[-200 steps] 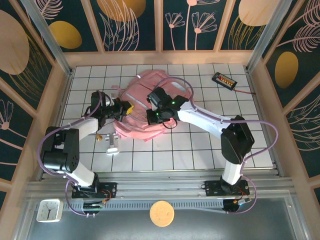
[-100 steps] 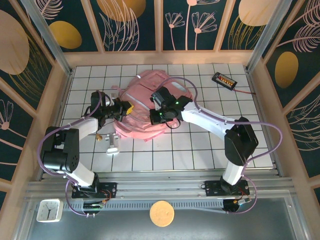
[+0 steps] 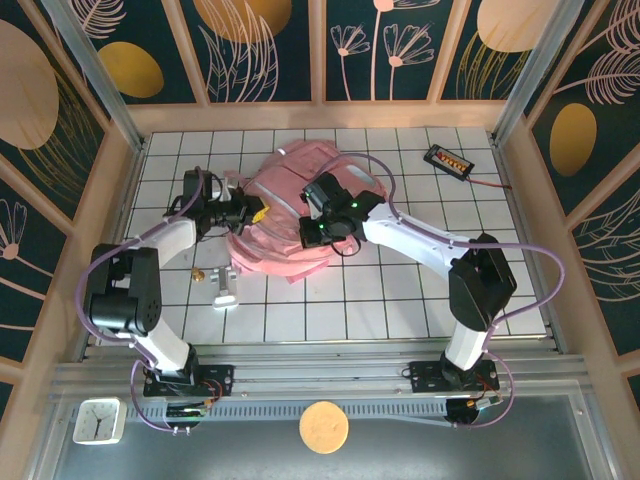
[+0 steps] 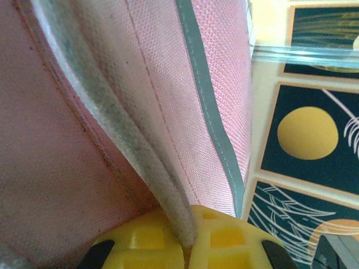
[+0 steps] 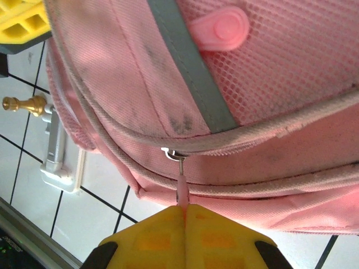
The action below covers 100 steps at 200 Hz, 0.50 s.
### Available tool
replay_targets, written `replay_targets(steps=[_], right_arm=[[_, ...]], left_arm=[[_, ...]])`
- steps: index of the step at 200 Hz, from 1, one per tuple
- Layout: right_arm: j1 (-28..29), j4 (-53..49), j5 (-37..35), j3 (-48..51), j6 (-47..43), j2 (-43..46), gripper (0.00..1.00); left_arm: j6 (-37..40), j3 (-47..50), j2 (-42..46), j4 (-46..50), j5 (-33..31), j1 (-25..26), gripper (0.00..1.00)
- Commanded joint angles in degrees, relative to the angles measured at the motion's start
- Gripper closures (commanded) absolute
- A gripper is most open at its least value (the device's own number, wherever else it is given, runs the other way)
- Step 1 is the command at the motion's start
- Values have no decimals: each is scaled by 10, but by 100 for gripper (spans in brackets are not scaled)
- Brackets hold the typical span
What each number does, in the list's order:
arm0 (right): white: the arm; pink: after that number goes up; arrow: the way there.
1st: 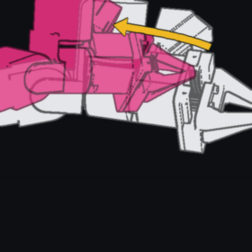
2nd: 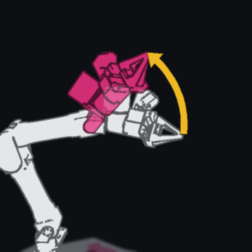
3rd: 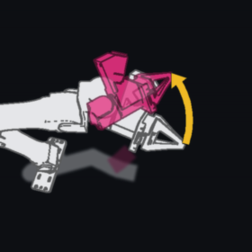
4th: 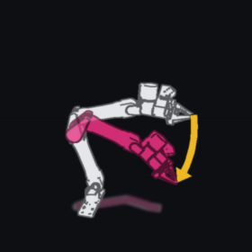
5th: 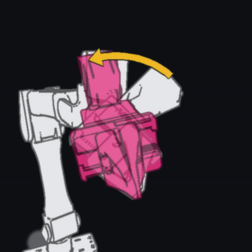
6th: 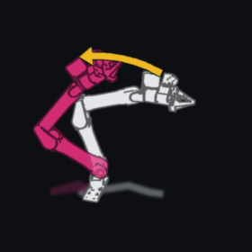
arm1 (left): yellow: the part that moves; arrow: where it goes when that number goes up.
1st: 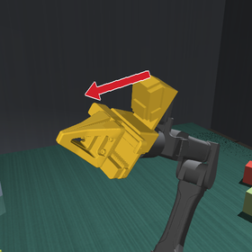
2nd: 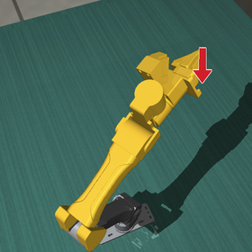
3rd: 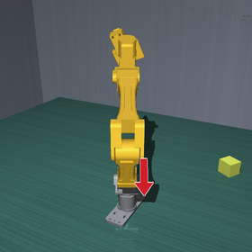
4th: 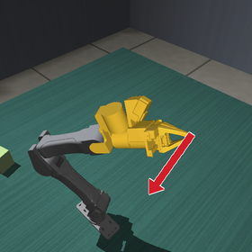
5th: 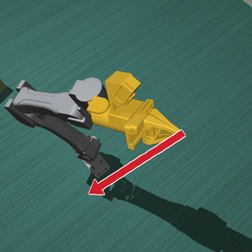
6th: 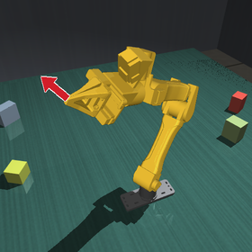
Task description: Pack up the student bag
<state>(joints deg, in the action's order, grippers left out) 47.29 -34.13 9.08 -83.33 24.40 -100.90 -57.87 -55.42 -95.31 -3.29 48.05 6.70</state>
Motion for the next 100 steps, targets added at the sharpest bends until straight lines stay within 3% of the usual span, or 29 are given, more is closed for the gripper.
replay_targets(steps=[1, 18, 38, 48, 62, 67, 100], right_arm=[[-6, -57, -1, -59, 7, -32, 100], [3, -84, -7, -115, 4, -63, 100], [7, -116, -10, -163, 8, -96, 100], [10, -122, -12, -173, 9, -105, 100], [13, -119, -11, -175, 12, -111, 100], [14, -116, -9, -176, 13, -111, 100], [20, -106, 5, -172, 10, -120, 100]], left_arm=[[82, -66, -26, 61, 57, -4, 100], [85, -92, -51, 71, 54, -5, 99], [103, -118, -60, 104, 45, -7, 59], [116, -125, -57, 124, 34, -9, 33], [124, -122, -43, 139, 21, -13, 14], [124, -117, -35, 140, 17, -15, 3], [79, -54, 62, 114, -23, -18, 1]])
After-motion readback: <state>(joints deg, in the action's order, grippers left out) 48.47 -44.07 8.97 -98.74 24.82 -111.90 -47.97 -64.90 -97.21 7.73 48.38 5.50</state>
